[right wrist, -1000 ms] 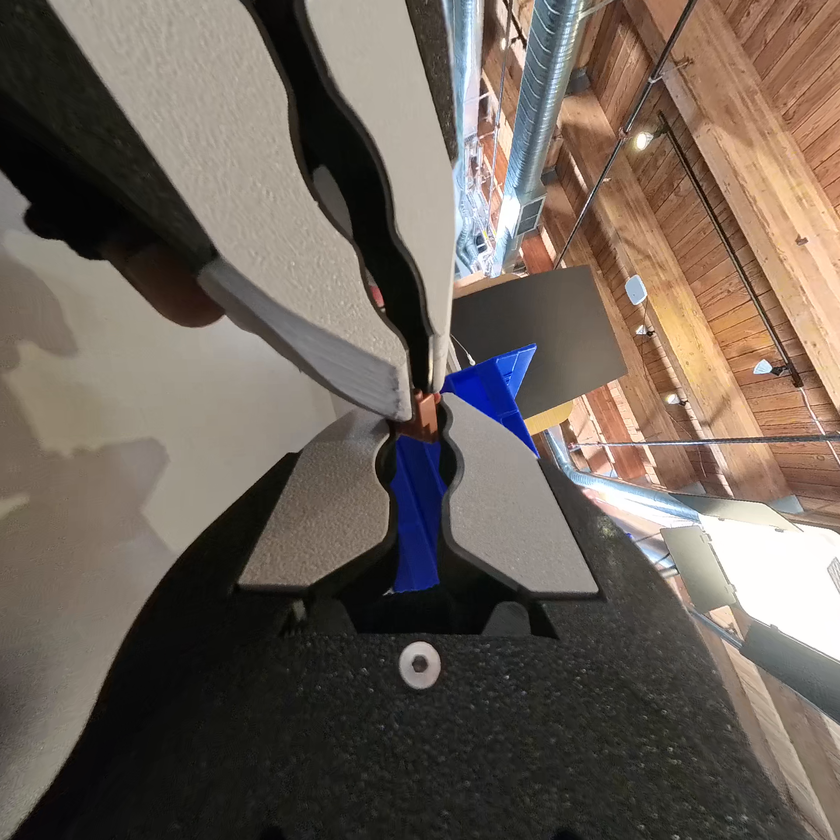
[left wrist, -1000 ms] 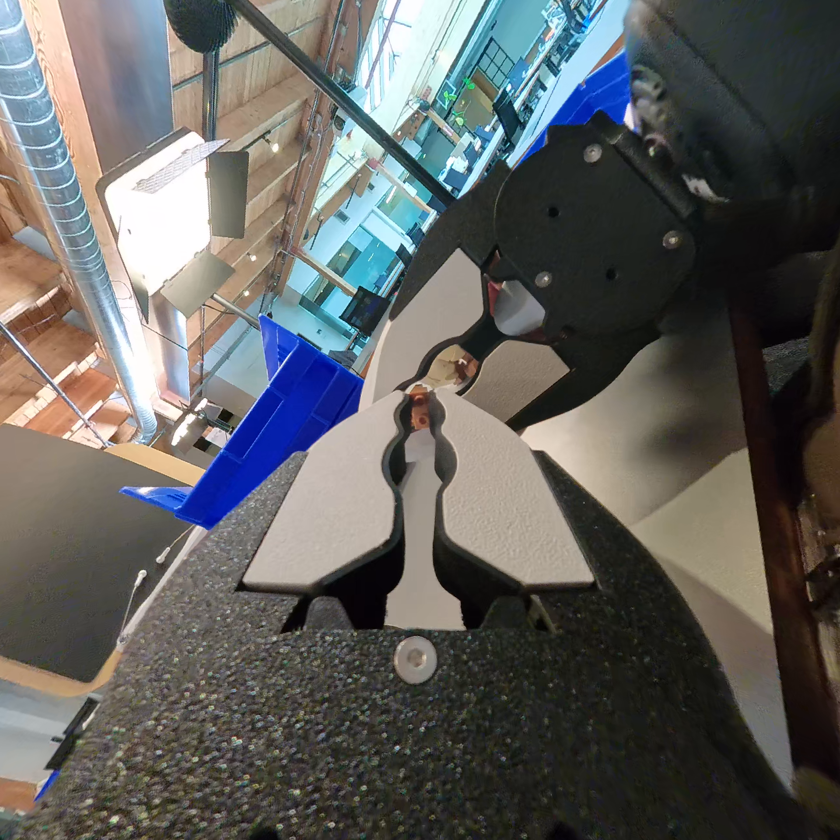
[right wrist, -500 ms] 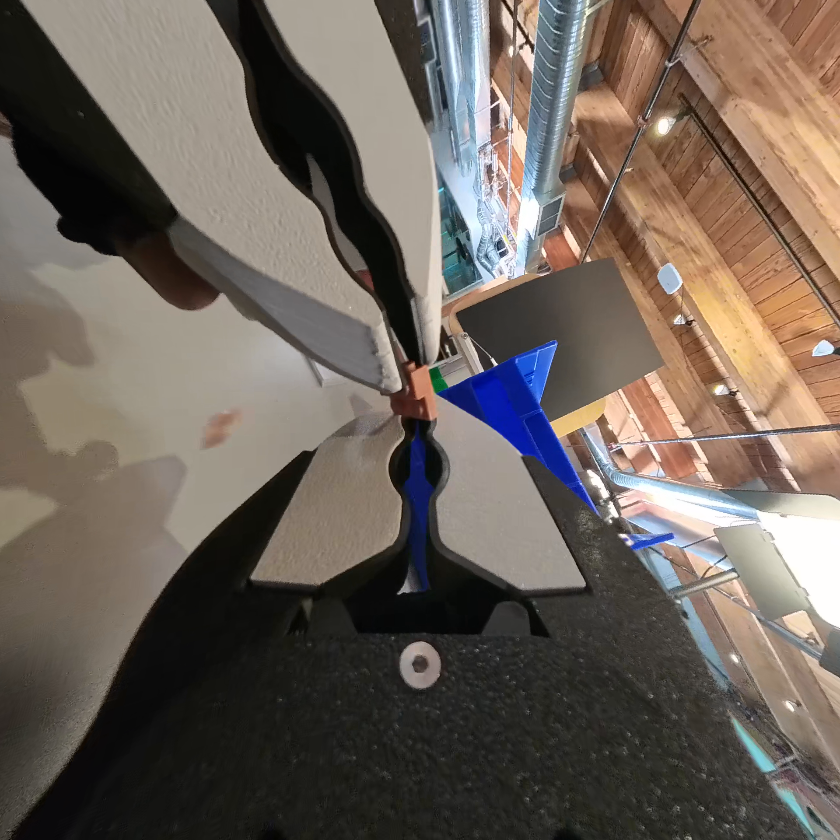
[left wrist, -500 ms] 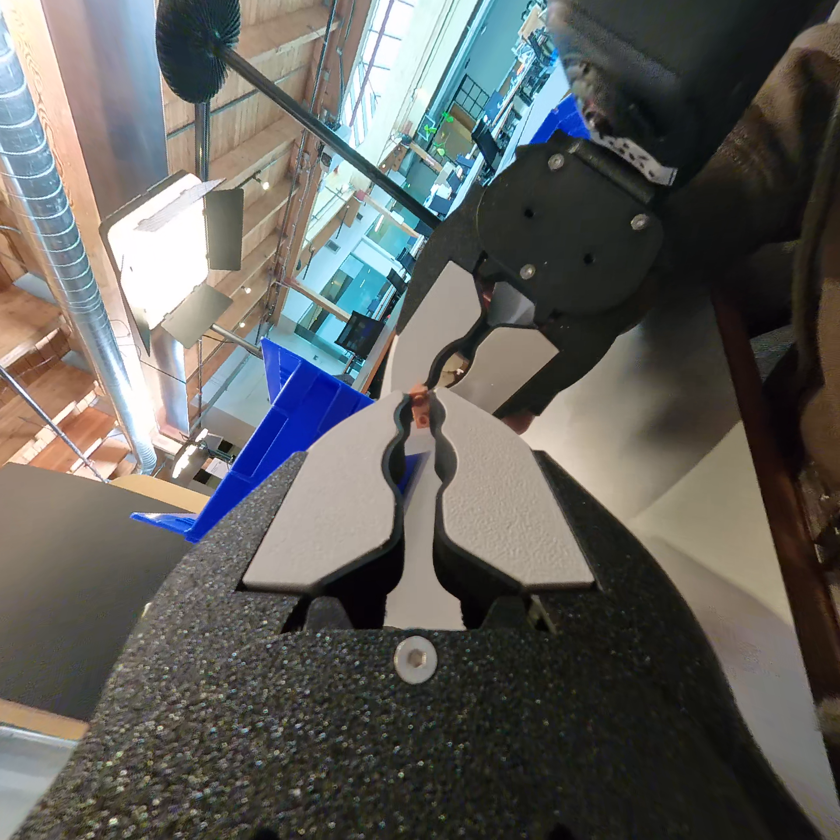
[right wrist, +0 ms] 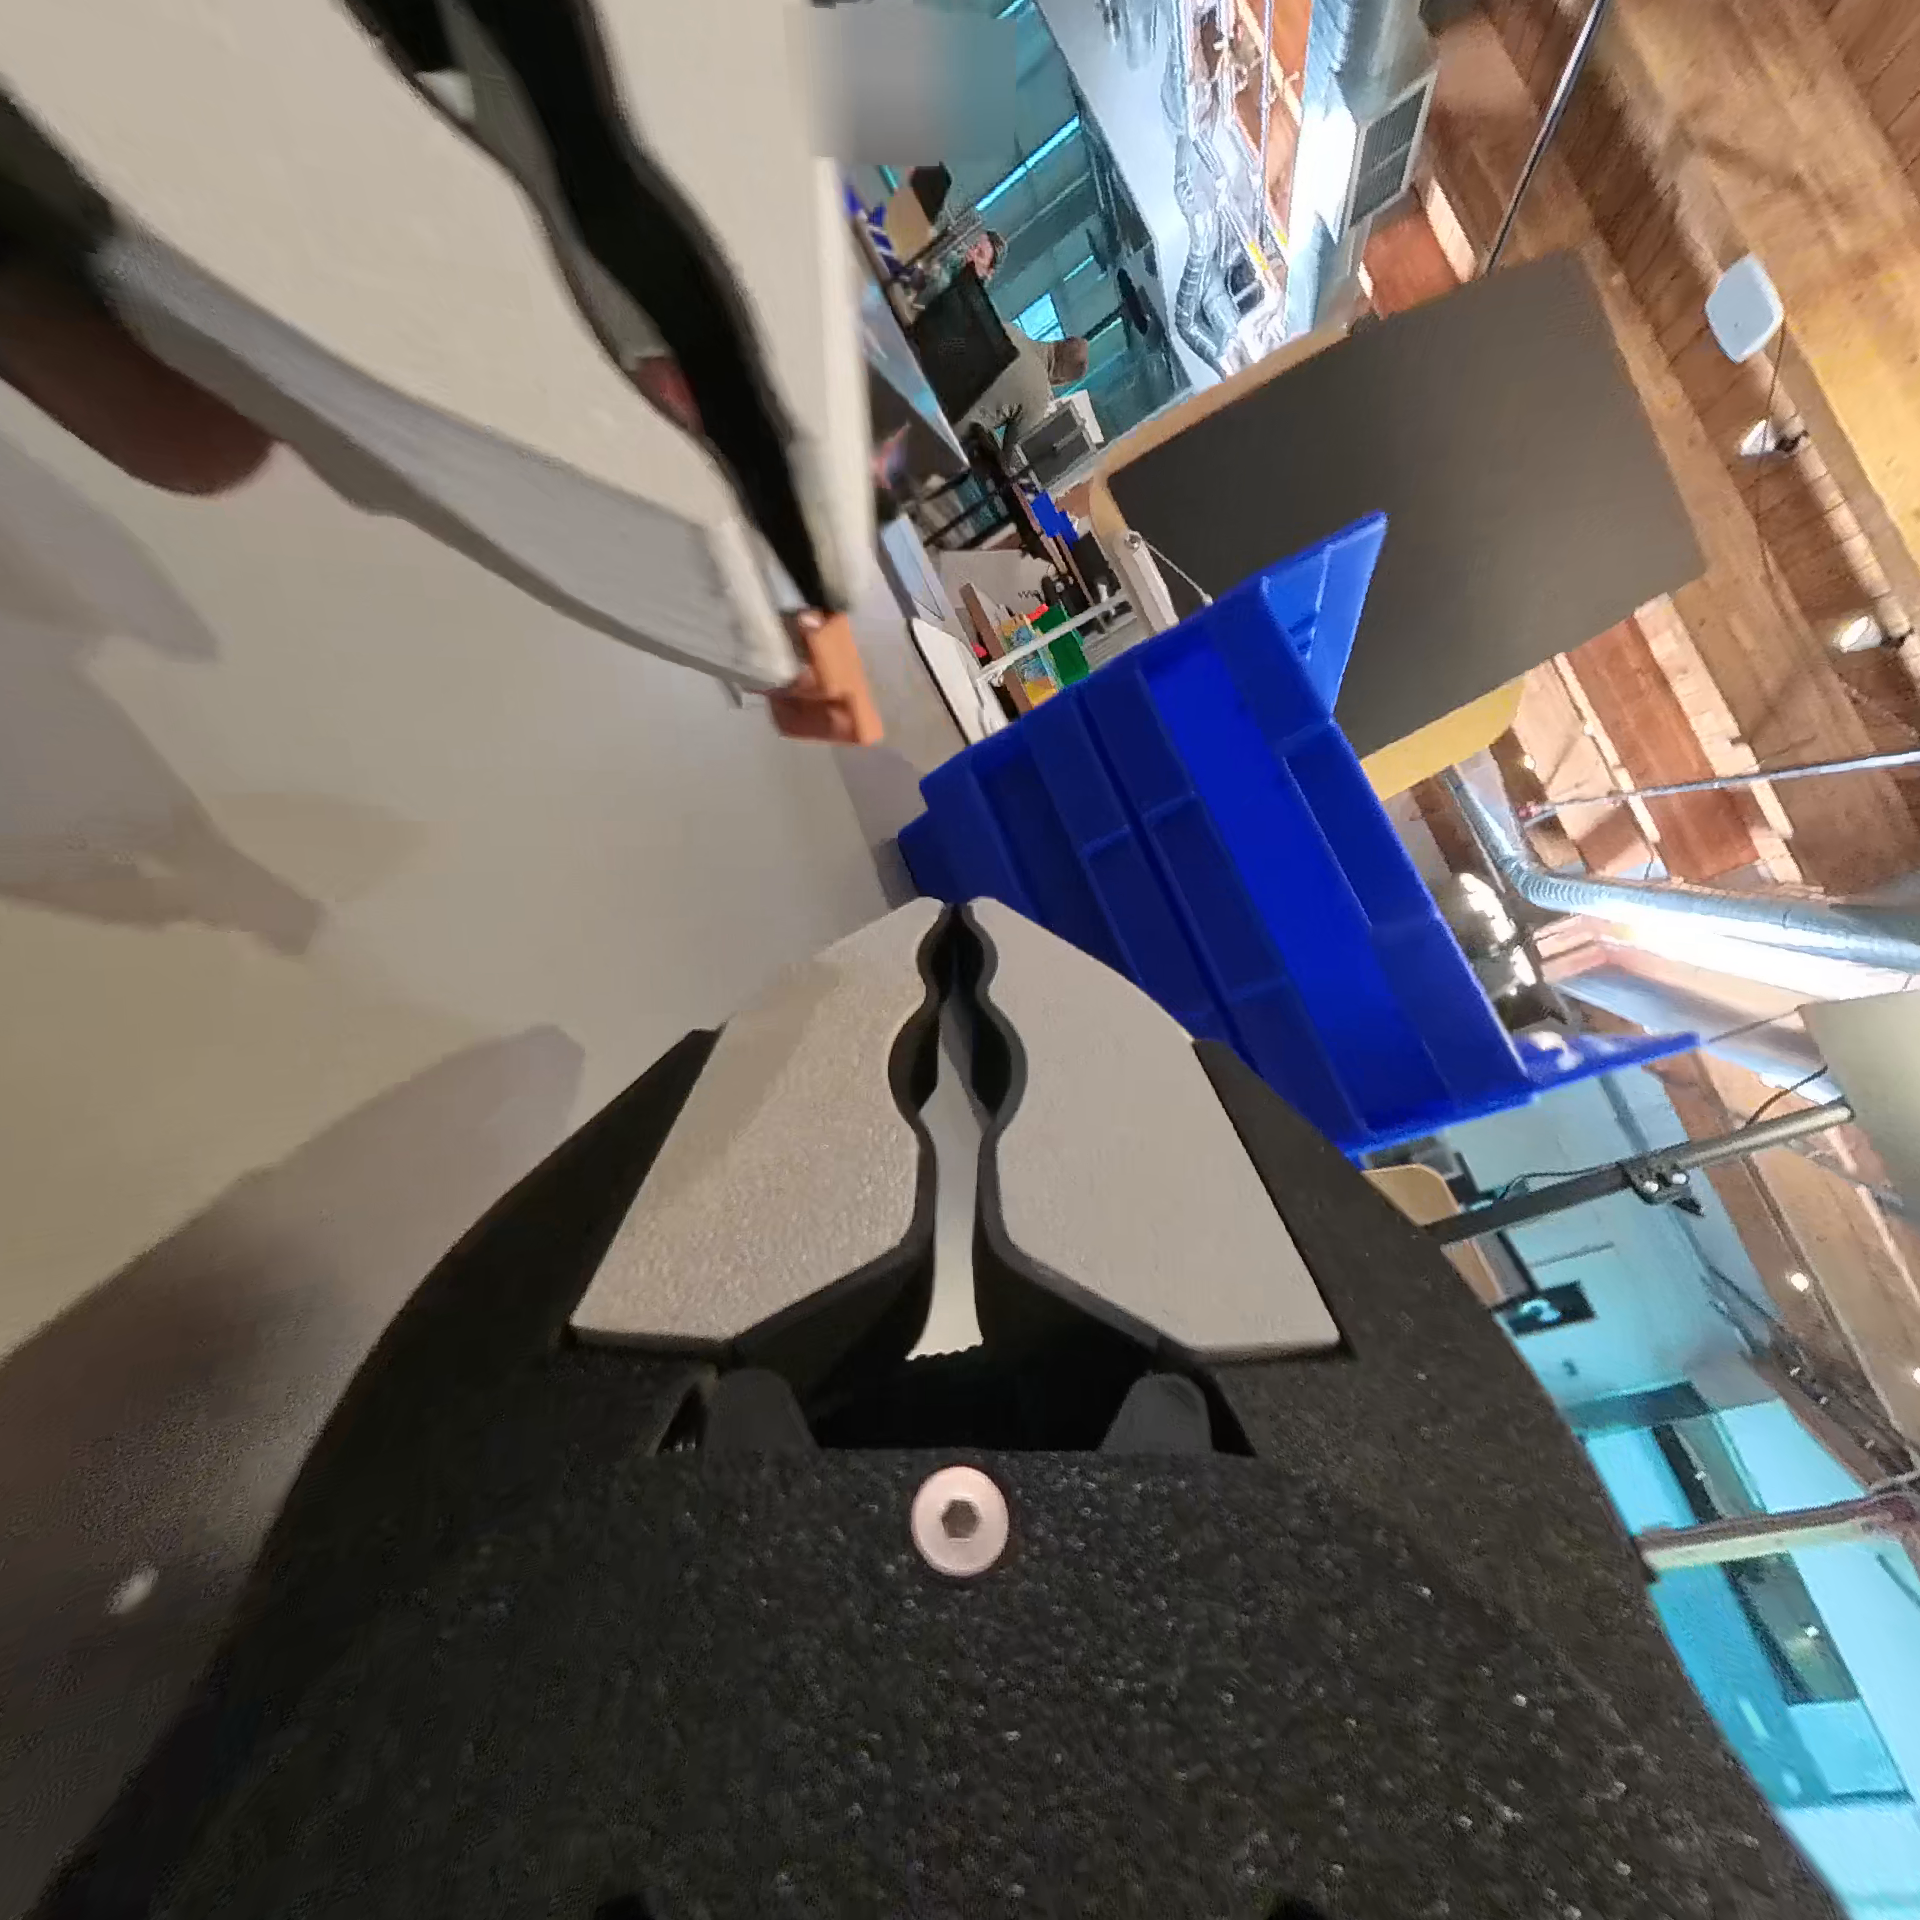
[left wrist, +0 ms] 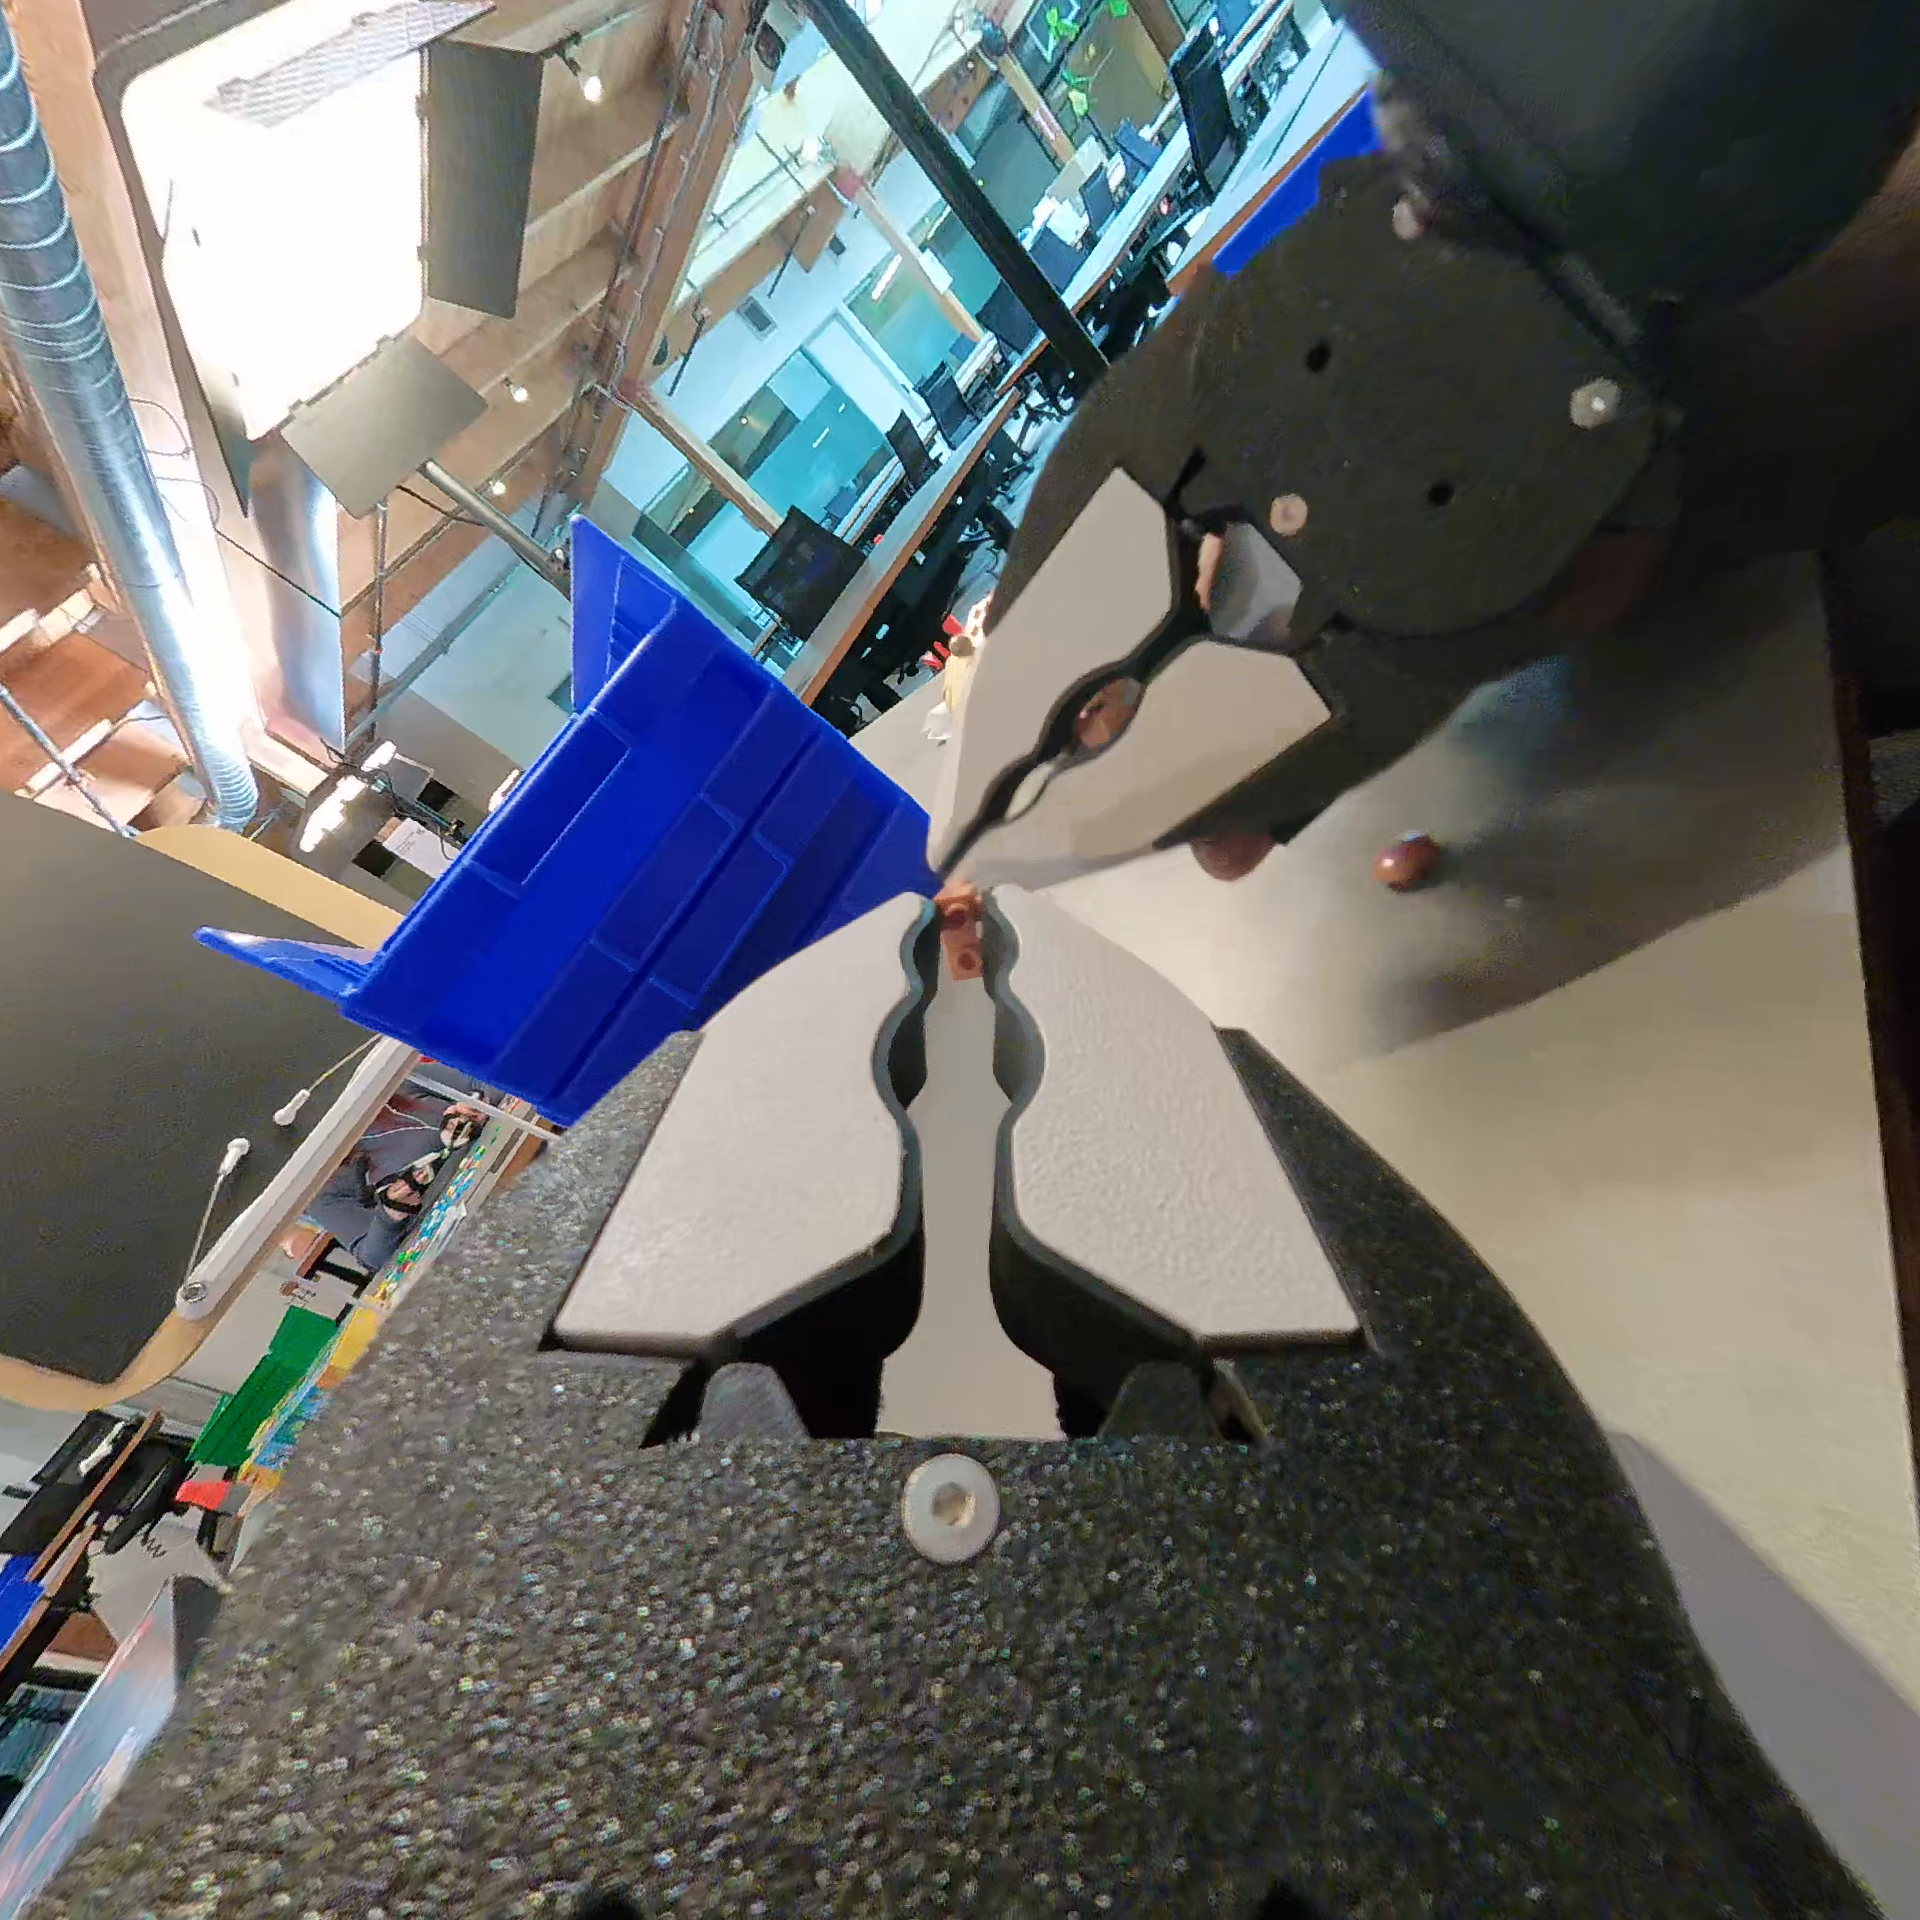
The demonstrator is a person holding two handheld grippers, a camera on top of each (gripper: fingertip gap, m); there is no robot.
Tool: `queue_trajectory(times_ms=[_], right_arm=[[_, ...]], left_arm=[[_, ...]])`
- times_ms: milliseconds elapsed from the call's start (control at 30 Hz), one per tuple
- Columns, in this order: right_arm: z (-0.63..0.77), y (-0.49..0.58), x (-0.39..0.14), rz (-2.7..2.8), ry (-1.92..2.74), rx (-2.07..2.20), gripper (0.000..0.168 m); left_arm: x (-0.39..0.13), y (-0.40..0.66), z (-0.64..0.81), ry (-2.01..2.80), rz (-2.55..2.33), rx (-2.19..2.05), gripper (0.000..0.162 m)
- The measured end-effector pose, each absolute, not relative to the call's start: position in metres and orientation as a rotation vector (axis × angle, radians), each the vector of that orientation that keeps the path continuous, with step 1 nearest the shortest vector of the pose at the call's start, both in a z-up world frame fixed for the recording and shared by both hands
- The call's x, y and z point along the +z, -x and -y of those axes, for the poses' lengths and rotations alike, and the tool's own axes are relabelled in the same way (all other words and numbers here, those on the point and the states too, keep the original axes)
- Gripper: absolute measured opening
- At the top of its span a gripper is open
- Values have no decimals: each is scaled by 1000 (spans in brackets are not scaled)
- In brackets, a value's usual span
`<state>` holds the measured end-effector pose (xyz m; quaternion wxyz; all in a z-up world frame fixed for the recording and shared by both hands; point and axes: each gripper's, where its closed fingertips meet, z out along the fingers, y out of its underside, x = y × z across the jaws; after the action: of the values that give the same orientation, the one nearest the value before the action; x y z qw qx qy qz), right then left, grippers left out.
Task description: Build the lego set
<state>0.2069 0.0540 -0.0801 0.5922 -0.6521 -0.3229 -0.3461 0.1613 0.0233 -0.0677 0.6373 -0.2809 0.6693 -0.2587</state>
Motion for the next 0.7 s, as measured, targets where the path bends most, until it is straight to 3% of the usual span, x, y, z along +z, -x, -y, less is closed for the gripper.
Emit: queue_trajectory(times_ms=[167, 533, 700], right_arm=[[-37, -251, -76, 626, 1591, -691, 0], [40, -240, -136, 748, 2000, 157, 2], [46, -226, -157, 897, 2133, 276, 12]], left_arm=[[-72, -162, -22, 648, -1548, -582, 7], [-81, -167, -18, 653, -1592, -569, 7], [-83, -167, -17, 649, -1603, -567, 7]])
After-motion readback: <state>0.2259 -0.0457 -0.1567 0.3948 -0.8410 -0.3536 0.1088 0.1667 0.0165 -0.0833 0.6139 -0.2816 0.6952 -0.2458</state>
